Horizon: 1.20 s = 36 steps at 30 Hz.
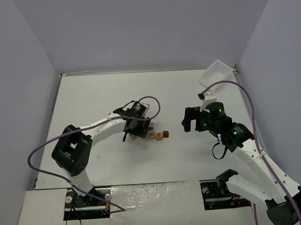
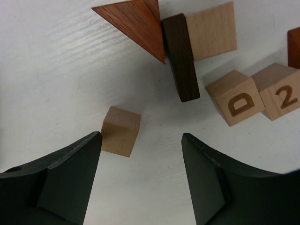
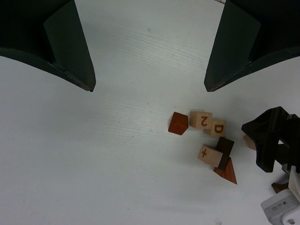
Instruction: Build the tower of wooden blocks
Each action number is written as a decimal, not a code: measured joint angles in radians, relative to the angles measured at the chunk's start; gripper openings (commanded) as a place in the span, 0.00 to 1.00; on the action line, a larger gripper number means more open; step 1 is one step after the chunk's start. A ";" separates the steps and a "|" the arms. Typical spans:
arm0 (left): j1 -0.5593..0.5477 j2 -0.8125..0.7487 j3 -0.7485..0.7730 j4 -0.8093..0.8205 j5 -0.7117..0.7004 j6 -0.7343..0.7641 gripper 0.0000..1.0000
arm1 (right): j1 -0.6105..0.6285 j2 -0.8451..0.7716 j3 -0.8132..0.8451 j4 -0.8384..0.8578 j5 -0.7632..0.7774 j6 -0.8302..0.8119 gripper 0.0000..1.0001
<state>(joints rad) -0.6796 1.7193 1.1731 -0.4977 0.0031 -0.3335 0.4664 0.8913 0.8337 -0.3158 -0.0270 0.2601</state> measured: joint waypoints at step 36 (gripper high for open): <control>0.032 0.116 0.081 -0.039 -0.053 0.064 0.17 | 0.000 -0.003 0.000 -0.010 -0.004 0.000 1.00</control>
<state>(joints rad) -0.6472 1.8352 1.2546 -0.5370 -0.0497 -0.2699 0.4664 0.8879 0.8337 -0.3260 -0.0307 0.2604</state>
